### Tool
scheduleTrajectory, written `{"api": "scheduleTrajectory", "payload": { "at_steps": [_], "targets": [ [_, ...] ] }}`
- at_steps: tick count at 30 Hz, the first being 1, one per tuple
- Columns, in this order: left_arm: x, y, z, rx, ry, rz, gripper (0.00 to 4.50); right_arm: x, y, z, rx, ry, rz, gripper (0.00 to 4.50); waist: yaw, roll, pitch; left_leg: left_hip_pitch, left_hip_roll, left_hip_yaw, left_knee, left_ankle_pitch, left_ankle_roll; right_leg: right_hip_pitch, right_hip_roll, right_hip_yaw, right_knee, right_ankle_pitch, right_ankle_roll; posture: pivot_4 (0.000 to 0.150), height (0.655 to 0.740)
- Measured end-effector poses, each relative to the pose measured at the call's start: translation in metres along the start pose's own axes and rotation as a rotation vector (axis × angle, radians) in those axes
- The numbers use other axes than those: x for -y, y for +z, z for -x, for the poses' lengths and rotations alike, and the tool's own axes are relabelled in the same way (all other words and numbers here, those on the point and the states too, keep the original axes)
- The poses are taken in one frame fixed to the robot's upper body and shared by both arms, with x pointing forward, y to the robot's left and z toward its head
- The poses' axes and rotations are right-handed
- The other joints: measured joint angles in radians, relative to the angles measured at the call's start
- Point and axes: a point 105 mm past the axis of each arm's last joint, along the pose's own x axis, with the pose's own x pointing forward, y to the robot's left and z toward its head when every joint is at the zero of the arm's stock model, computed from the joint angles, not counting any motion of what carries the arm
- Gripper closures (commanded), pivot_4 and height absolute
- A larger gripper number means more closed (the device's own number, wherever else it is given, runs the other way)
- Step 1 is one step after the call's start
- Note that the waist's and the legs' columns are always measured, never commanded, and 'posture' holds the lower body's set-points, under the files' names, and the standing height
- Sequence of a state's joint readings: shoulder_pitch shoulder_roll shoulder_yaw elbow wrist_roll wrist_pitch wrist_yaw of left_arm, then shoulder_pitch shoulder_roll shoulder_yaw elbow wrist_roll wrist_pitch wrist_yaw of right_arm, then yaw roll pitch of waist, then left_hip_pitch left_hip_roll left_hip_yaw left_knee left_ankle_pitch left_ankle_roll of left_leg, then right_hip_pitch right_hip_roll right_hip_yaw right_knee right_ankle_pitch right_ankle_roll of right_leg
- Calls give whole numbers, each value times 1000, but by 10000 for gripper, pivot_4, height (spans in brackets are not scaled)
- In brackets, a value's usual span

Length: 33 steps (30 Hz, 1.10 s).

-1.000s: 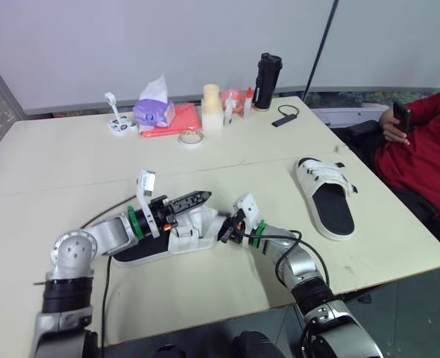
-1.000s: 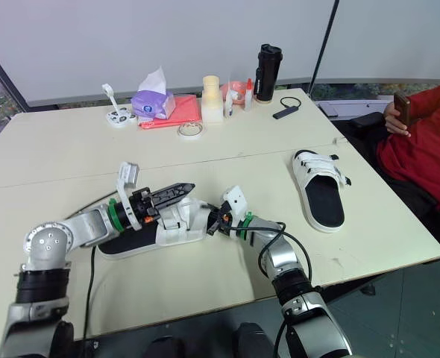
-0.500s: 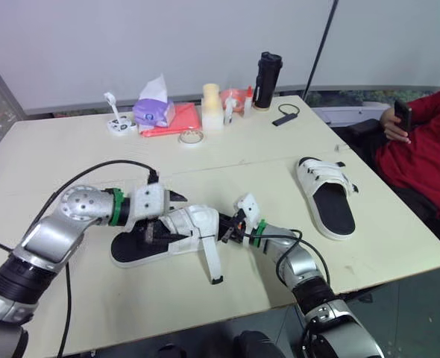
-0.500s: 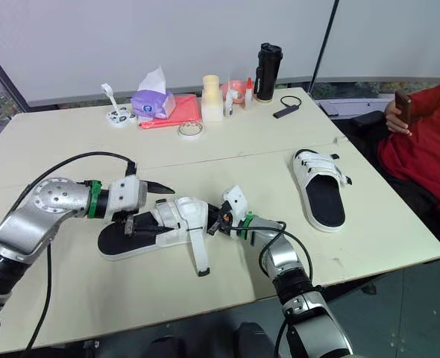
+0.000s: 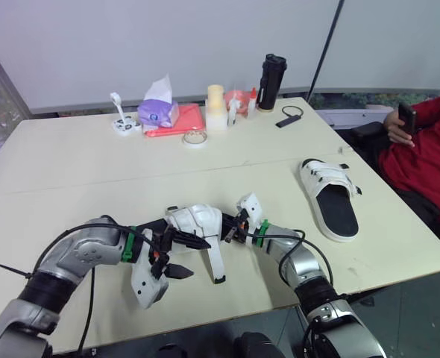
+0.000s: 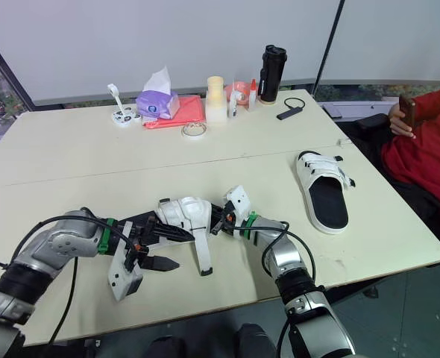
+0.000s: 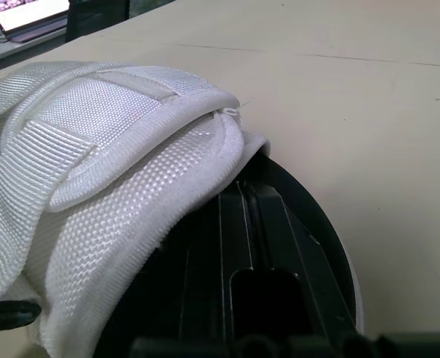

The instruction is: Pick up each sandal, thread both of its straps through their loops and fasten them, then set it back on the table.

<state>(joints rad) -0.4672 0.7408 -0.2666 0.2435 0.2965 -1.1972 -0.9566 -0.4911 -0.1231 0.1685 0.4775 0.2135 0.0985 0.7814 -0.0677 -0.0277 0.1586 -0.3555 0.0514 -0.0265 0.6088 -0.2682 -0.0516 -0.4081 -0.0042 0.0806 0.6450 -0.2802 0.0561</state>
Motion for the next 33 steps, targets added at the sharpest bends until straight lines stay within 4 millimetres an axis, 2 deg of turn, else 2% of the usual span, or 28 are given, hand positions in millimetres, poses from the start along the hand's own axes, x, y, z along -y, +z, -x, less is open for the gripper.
{"api": "scheduleTrajectory", "payload": {
  "at_steps": [6, 15, 18, 24, 25, 29, 33],
  "targets": [
    [9, -8, -16, -15, -10, -57, 943, 0, 0, 0, 0, 1, 1, 45000, -1, 0, 0, 0, -1, 0, 1, 0, 1, 1, 4, 0, 1, 0, 1, 1500, 7400],
    [3, -6, -38, -19, 60, -90, 943, 2, -1, 2, -1, -12, -4, 45000, 2, 3, -2, 1, -1, -1, 2, 0, 1, 4, 4, -1, 1, 0, 2, 1500, 7400],
    [3, -6, -43, -23, 60, -97, 9444, 2, -1, 2, -1, -12, -5, 45000, 2, 3, -3, 1, -1, -1, 2, 0, 1, 4, 5, -1, 1, 0, 2, 1500, 7400],
    [3, -4, -59, -11, 73, -90, 41473, 2, -1, 2, -1, -10, -4, 45000, 1, 3, -3, 1, -1, -1, 2, 0, 1, 4, 6, -1, 1, 0, 2, 1500, 7400],
    [2, -4, -59, -11, 81, -91, 44486, 2, -1, 1, -1, -10, -4, 45000, 1, 3, -3, 1, -1, -2, 2, 0, 1, 4, 6, -1, 1, 0, 2, 1500, 7400],
    [-5, -4, -58, -14, 150, -84, 44486, 2, -1, 1, -1, -10, -4, 45000, 1, 3, -3, 1, -1, -2, 2, 0, 1, 4, 6, -1, 2, 0, 3, 1500, 7400],
    [-22, 0, -53, 7, 269, -67, 44486, 1, -1, 1, -1, -10, -4, 45000, 1, 3, -3, 1, -1, -2, 2, 0, 1, 4, 6, -1, 2, 0, 3, 1500, 7400]
  ]
}}
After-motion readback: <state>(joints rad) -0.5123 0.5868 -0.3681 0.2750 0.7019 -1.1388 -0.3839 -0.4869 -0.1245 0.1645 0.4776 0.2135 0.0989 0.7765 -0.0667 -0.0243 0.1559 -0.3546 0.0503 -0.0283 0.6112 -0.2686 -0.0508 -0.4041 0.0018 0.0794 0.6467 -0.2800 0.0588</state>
